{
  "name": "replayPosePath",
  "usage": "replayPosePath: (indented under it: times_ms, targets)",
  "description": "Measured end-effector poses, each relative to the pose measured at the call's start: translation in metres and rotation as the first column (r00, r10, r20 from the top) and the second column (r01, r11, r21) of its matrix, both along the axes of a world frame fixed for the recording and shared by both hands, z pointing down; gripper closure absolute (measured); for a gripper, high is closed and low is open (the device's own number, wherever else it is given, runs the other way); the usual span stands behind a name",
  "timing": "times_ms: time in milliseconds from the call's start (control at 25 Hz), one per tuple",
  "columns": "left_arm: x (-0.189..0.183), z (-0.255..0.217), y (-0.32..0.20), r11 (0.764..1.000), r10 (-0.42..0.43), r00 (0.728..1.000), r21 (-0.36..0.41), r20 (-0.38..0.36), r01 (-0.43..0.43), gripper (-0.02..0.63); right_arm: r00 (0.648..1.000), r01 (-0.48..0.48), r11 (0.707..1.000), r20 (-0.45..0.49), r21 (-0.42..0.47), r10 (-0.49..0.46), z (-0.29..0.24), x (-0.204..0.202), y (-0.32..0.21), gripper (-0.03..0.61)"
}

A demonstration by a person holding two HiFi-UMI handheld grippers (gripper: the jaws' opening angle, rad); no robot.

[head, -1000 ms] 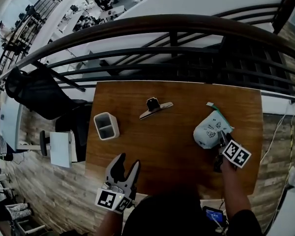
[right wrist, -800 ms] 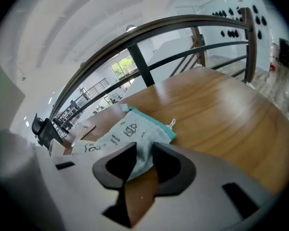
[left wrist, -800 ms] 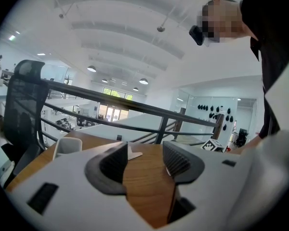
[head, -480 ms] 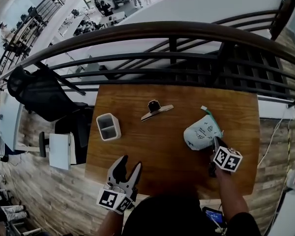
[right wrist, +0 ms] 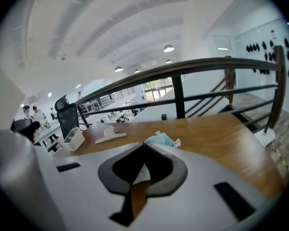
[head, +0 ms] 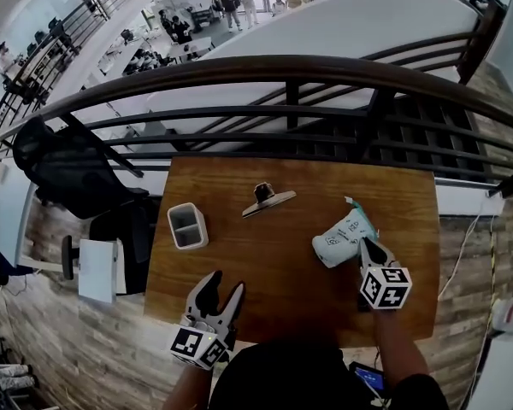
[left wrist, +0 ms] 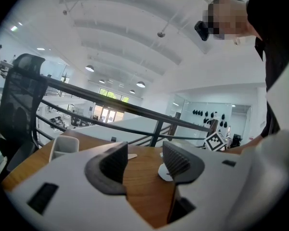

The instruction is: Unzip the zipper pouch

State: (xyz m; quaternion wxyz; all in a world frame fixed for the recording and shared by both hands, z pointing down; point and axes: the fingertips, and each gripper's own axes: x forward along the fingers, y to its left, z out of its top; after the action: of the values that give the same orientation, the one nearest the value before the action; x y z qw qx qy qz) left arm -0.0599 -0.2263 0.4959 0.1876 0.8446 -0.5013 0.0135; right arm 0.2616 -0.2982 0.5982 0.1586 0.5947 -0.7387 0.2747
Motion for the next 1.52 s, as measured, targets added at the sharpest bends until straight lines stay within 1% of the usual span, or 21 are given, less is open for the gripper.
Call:
replayPosePath:
  times_ms: [120, 200, 280, 400, 520, 640, 800, 880, 1000, 1120, 1160, 1200, 1240, 1320, 1400, 1440, 1520]
  targets:
    - [-0.001, -0.001, 0.003, 1.000, 0.007, 1.000, 0.001, -0.014, -0.007, 0.379, 0.991, 0.115, 0.990, -0.072, 0.076, -0.109, -0.023, -0.023, 0.002, 0.578]
    - [-0.002, 0.000, 0.006, 1.000, 0.012, 1.000, -0.002, -0.017, -0.012, 0.379, 0.972, 0.214, 0.970, -0.125, 0.119, -0.199, -0.035, -0.042, 0.007, 0.578]
    - [-0.001, 0.003, 0.007, 1.000, 0.020, 1.000, -0.006, -0.020, -0.020, 0.379, 0.945, 0.307, 0.940, -0.168, 0.149, -0.281, -0.042, -0.061, 0.015, 0.578]
    - [0.000, 0.009, 0.008, 0.999, 0.040, 0.999, -0.019, -0.026, -0.040, 0.379, 0.902, 0.416, 0.893, -0.200, 0.174, -0.382, -0.048, -0.088, 0.031, 0.578]
    - [0.004, 0.020, 0.008, 0.996, 0.077, 0.996, -0.040, -0.034, -0.078, 0.379, 0.857, 0.508, 0.843, -0.205, 0.179, -0.473, -0.045, -0.109, 0.053, 0.578]
    - [0.010, 0.038, 0.008, 0.988, 0.125, 0.991, -0.090, -0.057, -0.129, 0.380, 0.811, 0.581, 0.795, -0.210, 0.176, -0.546, -0.040, -0.128, 0.075, 0.578]
    - [0.024, 0.063, 0.007, 0.963, 0.187, 0.975, -0.173, -0.119, -0.206, 0.380, 0.724, 0.678, 0.718, -0.316, 0.159, -0.614, -0.036, -0.151, 0.100, 0.578]
    - [0.032, 0.073, 0.008, 0.953, 0.213, 0.971, -0.194, -0.110, -0.231, 0.380, 0.691, 0.705, 0.692, -0.372, 0.158, -0.619, -0.039, -0.158, 0.106, 0.578]
    - [0.044, 0.081, 0.008, 0.941, 0.268, 0.962, -0.199, -0.052, -0.273, 0.380, 0.673, 0.724, 0.664, -0.401, 0.188, -0.621, -0.051, -0.164, 0.112, 0.578]
    - [0.051, 0.088, 0.005, 0.925, 0.339, 0.940, -0.194, 0.039, -0.326, 0.380, 0.670, 0.733, 0.641, -0.402, 0.229, -0.624, -0.068, -0.165, 0.113, 0.578]
    - [0.052, 0.089, 0.004, 0.918, 0.359, 0.932, -0.196, 0.045, -0.345, 0.380, 0.668, 0.736, 0.632, -0.403, 0.240, -0.625, -0.075, -0.165, 0.114, 0.578]
    - [0.054, 0.088, 0.002, 0.908, 0.380, 0.925, -0.200, 0.026, -0.368, 0.380, 0.664, 0.742, 0.622, -0.406, 0.251, -0.628, -0.081, -0.165, 0.115, 0.578]
    - [0.057, 0.087, 0.001, 0.895, 0.401, 0.916, -0.204, -0.017, -0.396, 0.379, 0.657, 0.749, 0.609, -0.410, 0.260, -0.632, -0.088, -0.165, 0.116, 0.578]
    - [0.064, 0.079, -0.001, 0.864, 0.443, 0.886, -0.200, -0.135, -0.462, 0.379, 0.642, 0.764, 0.582, -0.417, 0.277, -0.644, -0.103, -0.166, 0.120, 0.578]
    - [0.070, 0.069, -0.005, 0.841, 0.467, 0.852, -0.180, -0.238, -0.511, 0.379, 0.626, 0.778, 0.560, -0.426, 0.285, -0.653, -0.116, -0.167, 0.124, 0.578]
    - [0.071, 0.065, -0.006, 0.834, 0.475, 0.838, -0.169, -0.269, -0.526, 0.378, 0.620, 0.783, 0.552, -0.433, 0.286, -0.654, -0.122, -0.167, 0.126, 0.578]
    - [0.074, 0.058, -0.007, 0.824, 0.490, 0.819, -0.147, -0.299, -0.547, 0.376, 0.609, 0.791, 0.540, -0.447, 0.287, -0.655, -0.131, -0.168, 0.128, 0.578]
